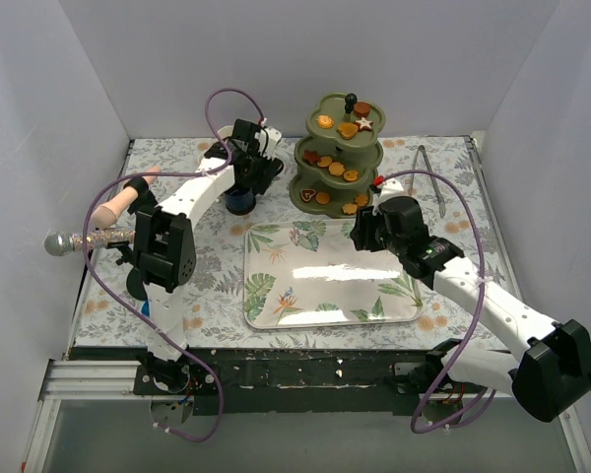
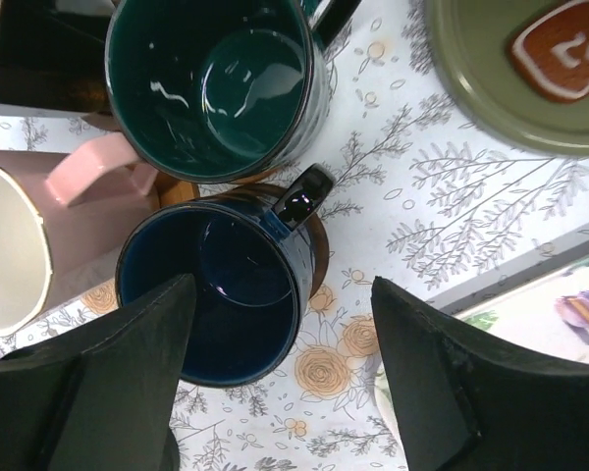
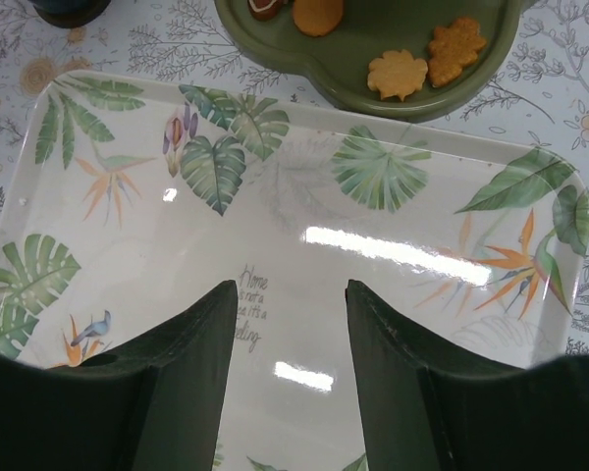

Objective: Serve the afternoon tea
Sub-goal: Place the cup on the coaster, then reset both arms

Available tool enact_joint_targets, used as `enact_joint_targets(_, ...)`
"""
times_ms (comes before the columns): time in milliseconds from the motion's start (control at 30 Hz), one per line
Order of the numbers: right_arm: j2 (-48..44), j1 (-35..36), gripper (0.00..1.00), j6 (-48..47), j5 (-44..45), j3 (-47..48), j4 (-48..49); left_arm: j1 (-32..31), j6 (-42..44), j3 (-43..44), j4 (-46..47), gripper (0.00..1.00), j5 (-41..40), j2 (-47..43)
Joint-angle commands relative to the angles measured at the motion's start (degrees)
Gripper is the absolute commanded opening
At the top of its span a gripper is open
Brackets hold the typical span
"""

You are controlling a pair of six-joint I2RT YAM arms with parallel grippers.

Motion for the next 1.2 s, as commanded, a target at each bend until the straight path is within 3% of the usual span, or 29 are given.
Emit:
enact_joint_targets(0, -2.1, -2.5, 0.57, -1.3, 0.2, 3.0, 0.5, 0.2, -2.5, 0.6, 3.0, 0.74, 3.7, -10.0)
enact_joint_targets(133, -3.5, -11.1, 0.57, 0.4, -10.3, 0.8, 3.5, 0.4, -8.9, -6.7, 9.2, 0.86, 2.7, -17.2)
enact_joint_targets(233, -4.3, -16.6, 0.57, 0.7, -13.5, 0.4, 3.6, 2.3, -17.0, -13.5, 13.9, 0.97, 1.5, -23.8)
enact_joint_targets(433, -7.4, -22.5, 0.57, -3.0, -9.7, 2.2, 0.9, 7.0, -34.4, -27.7, 23.3, 0.98, -2.6, -39.1)
enact_joint_targets(533, -10.0, -22.7, 0.57, -5.5, -3.7, 3.3, 0.0, 7.1, -38.5, -34.2, 27.7, 0.98, -5.5, -47.7)
enact_joint_targets(800, -22.0, -22.7, 0.58, -12.3, 7.5, -0.7, 7.4, 6.6, -40.4, -44.4, 33.8, 0.98, -6.6, -63.9)
enact_joint_targets(1167, -29.6, -22.8, 0.59, -16.5, 11.2, -4.2, 14.1, 6.2, -40.5, -44.0, 32.0, 0.98, -9.3, -69.1)
